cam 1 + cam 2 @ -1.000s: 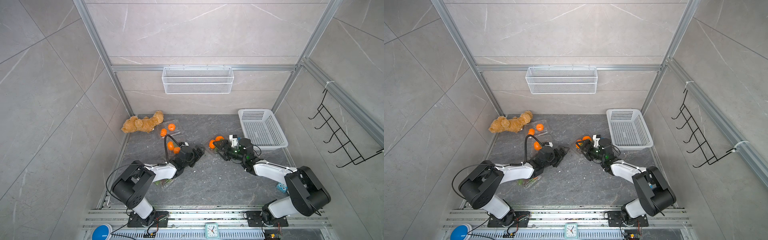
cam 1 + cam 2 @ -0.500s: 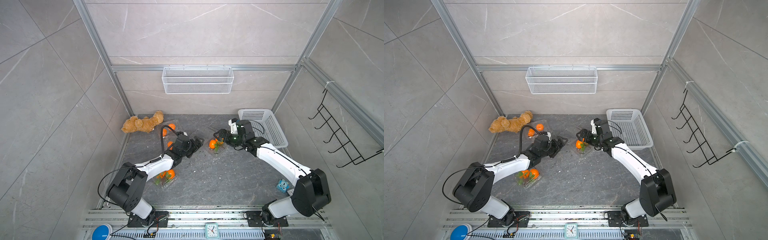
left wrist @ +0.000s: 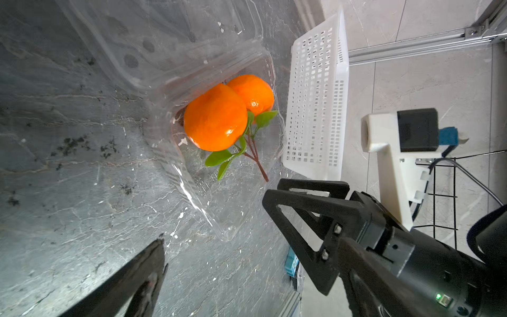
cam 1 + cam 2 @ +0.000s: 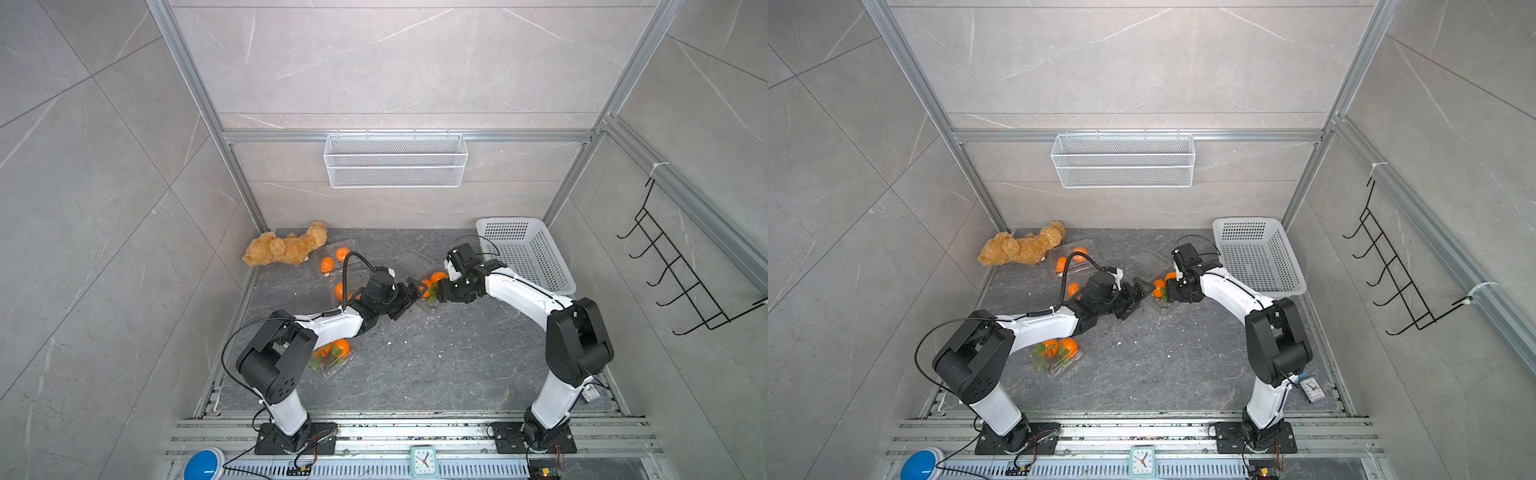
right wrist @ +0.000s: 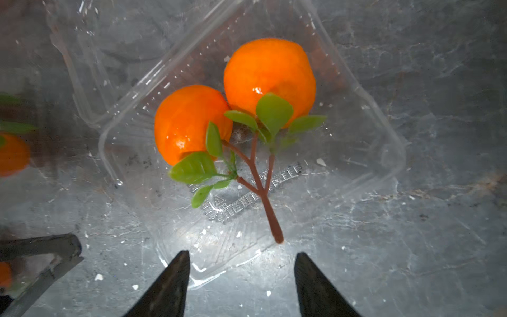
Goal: Take oranges out of containers
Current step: Pick up the orange from the packing box.
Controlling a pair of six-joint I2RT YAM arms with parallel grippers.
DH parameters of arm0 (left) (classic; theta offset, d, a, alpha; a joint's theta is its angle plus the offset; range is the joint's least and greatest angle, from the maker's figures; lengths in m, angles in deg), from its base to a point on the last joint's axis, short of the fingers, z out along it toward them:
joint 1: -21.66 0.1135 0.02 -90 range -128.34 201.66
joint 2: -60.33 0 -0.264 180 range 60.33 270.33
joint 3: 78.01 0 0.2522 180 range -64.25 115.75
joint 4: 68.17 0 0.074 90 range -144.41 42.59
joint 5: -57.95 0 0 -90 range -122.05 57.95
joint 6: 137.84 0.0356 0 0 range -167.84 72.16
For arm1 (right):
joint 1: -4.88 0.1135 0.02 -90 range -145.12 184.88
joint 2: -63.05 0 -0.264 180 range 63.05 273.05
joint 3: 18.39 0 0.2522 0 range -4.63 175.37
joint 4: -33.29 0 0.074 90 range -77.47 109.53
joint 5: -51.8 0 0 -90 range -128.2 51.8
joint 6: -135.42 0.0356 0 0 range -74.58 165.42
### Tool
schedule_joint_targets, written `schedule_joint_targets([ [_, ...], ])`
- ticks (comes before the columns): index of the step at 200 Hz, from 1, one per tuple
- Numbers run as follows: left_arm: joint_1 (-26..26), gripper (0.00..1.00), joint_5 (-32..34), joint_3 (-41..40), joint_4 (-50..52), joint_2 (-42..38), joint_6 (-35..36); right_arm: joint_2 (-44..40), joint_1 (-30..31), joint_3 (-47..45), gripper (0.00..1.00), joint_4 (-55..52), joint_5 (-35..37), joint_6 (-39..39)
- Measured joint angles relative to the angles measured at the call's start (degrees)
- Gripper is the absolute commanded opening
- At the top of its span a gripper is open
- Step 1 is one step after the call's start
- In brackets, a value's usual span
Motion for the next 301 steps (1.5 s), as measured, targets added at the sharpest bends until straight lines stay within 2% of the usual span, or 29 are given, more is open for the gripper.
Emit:
schedule_joint_targets([
  [38,0.0,1.00,-0.1,0.0,-1.5,0.0,-0.2,3.7,1.0,2.8,0.54,-0.5,2.3,-2.8],
  [93,0.0,0.99,-0.1,-0.6,-1.6,0.0,-0.2,7.7,1.9,5.6,0.50,-1.2,6.1,-6.0],
  [111,0.0,1.00,-0.1,-0.7,-1.6,0.0,-0.2,9.0,1.9,6.9,0.45,-1.5,6.8,-6.7],
  [177,0.5,1.00,-0.1,-1.8,-2.8,0.3,-0.2,10.4,1.9,7.5,0.13,-1.7,7.1,-6.9],
  [216,0.7,0.99,0.0,-2.4,-3.0,0.3,-0.2,10.4,2.0,7.1,0.02,-1.1,6.3,-6.4],
  [262,0.7,0.99,0.0,-2.4,-2.3,0.2,0.4,8.7,2.1,6.4,0.00,-0.7,5.8,-5.7],
  [301,0.7,0.99,0.7,-0.3,4.4,-2.0,4.0,3.9,2.1,6.3,0.00,-0.6,5.8,-4.4],
])
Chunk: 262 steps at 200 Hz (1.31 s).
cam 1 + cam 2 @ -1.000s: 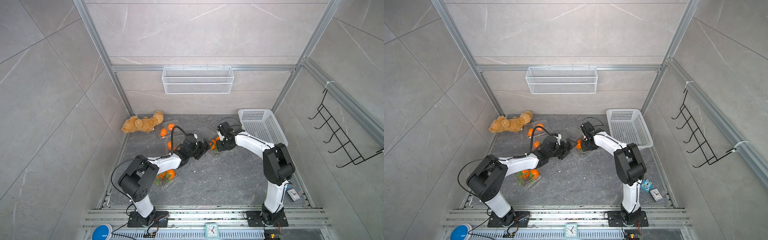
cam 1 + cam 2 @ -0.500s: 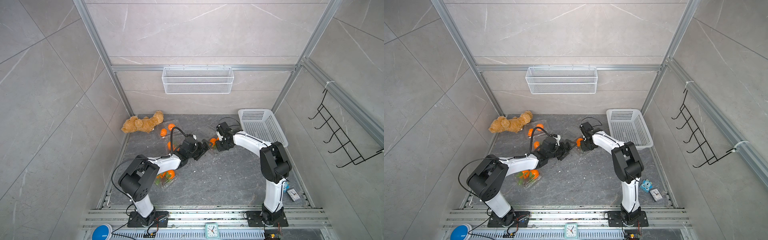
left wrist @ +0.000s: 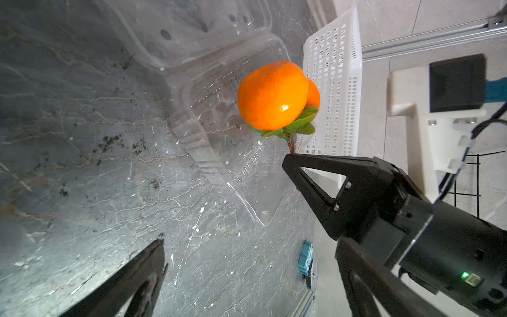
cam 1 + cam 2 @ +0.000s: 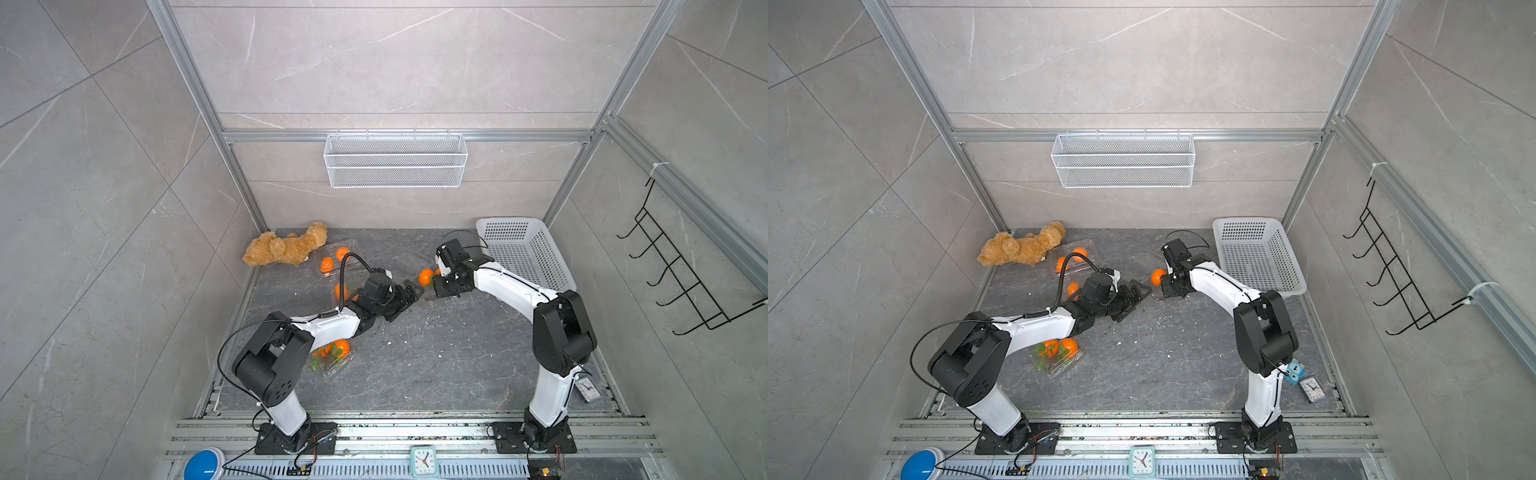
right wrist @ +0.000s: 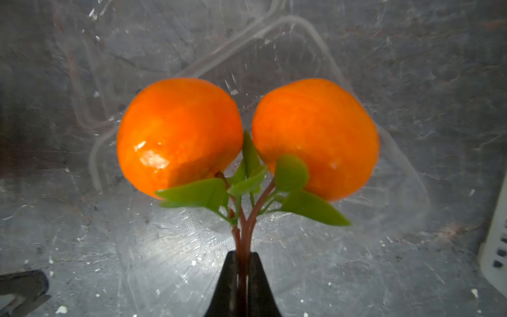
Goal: Take oranges out of containers
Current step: Pick up the orange from the packing box, then place the orange in the basket.
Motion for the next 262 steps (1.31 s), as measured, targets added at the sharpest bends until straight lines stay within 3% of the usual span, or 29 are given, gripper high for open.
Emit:
schedule_joint_targets([
  [73,-0.2,0.99,3.0,14.8,12.7,-2.5,8.9,-5.3,-1.8,4.2,0.00,0.3,0.5,2.9],
  [141,-3.9,0.99,6.2,40.7,27.2,9.3,18.7,-7.0,-18.2,12.4,0.00,0.3,1.1,5.2],
  [206,-5.7,0.99,6.9,55.0,37.4,19.5,24.5,6.1,-27.1,22.1,0.00,-1.7,0.9,5.5],
  [262,-5.6,0.99,6.0,60.3,39.4,26.0,25.6,17.1,-28.3,31.9,0.00,-5.5,1.8,5.0],
])
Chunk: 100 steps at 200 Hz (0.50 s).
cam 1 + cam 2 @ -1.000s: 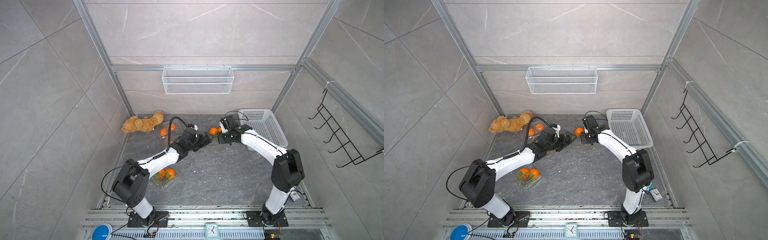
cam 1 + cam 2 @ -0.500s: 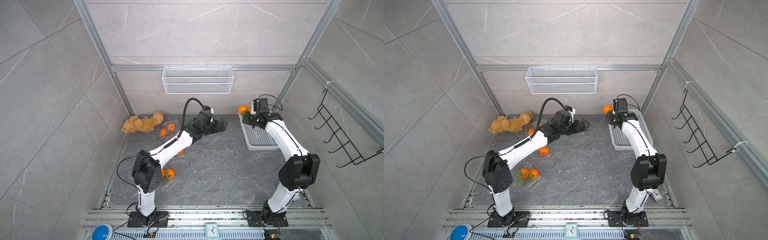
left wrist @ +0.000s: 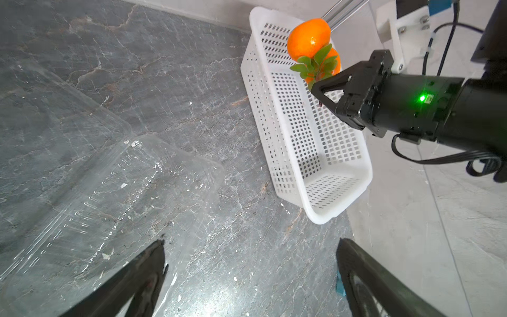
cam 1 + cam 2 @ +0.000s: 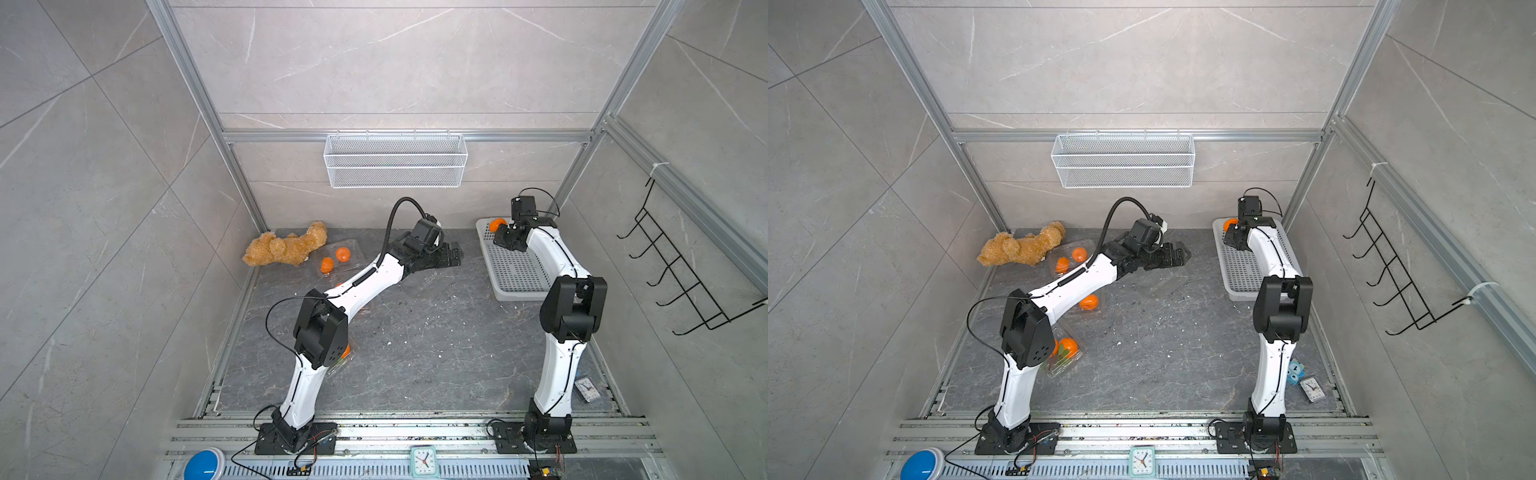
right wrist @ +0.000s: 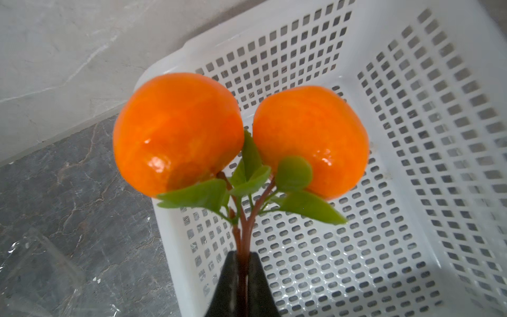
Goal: Take oranges out of containers
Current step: Place the orange in the basket.
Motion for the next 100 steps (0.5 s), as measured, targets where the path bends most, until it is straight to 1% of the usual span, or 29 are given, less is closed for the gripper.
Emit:
schedule_joint_targets([
  [57,0.5,0.99,-1.4,0.2,1.1,1.3,0.0,13.5,0.0,14.3,0.00,-5.7,0.4,-1.3],
  [81,1.2,1.00,-1.6,0.1,1.1,1.3,0.0,17.4,0.0,18.0,0.11,-8.7,0.7,-1.7],
  [100,1.8,1.00,-2.1,-0.1,1.1,1.3,0.0,19.1,0.0,20.1,0.22,-10.8,0.6,-2.1],
])
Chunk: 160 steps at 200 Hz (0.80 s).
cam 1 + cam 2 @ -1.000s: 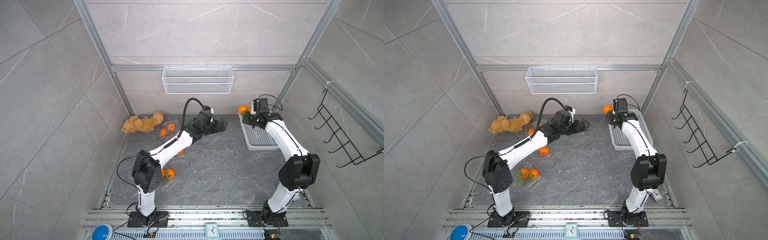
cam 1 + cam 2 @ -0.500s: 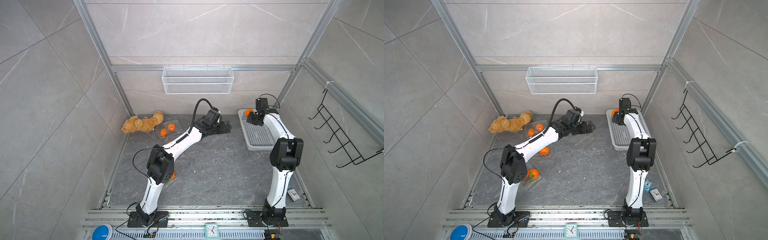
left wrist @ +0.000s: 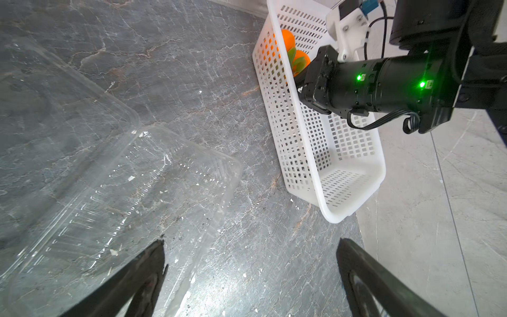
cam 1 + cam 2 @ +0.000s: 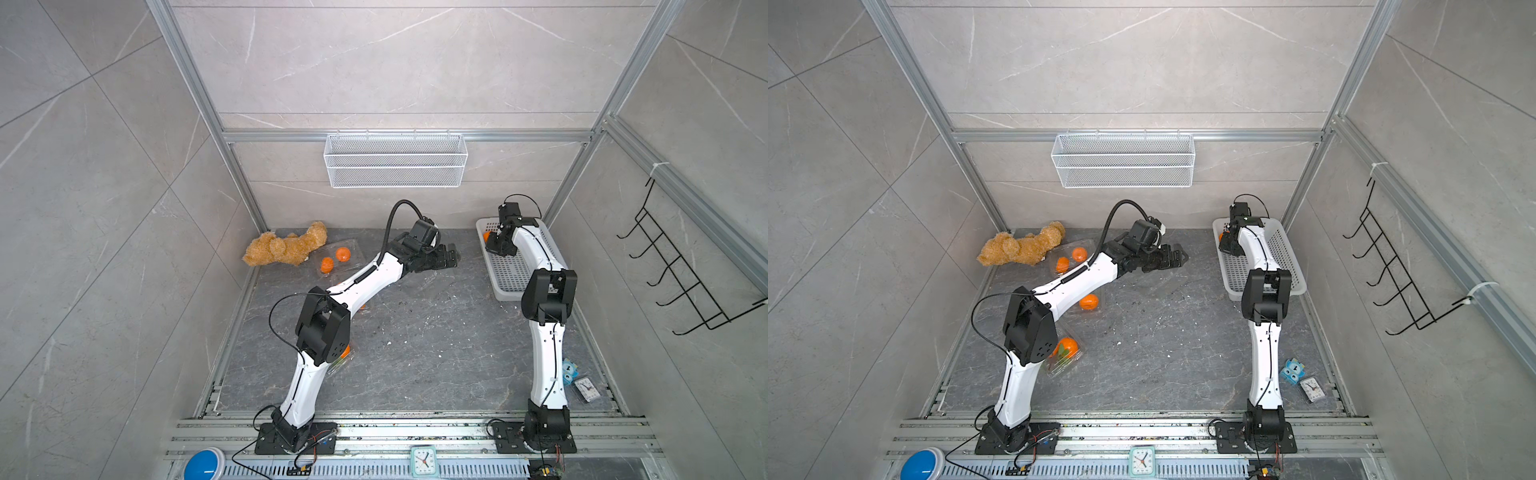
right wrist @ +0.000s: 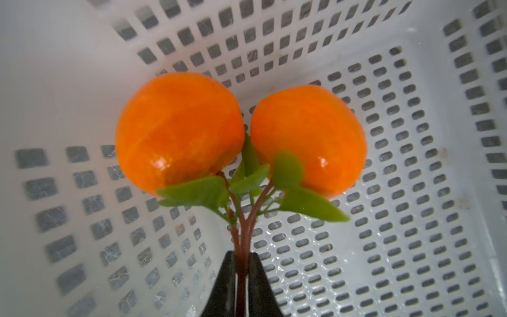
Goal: Take oranges out of containers
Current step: Place the orange in the basket, then move the packing box to the center of the board.
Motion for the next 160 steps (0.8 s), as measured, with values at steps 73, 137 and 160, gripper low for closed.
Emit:
schedule_joint_targets([
  [73,1.2,1.00,0.0,-5.0,1.4,-2.3,0.0,-12.2,0.1,-15.4,0.79,2.6,-3.3,0.7],
  [137,2.2,1.00,-0.3,-15.5,0.1,-12.6,-3.7,-35.1,13.9,-32.8,0.95,12.7,-6.1,1.2],
  [160,3.7,1.00,-1.2,-22.8,-2.3,-17.7,-6.5,-32.7,19.2,-30.4,0.84,12.2,-6.5,-0.4],
])
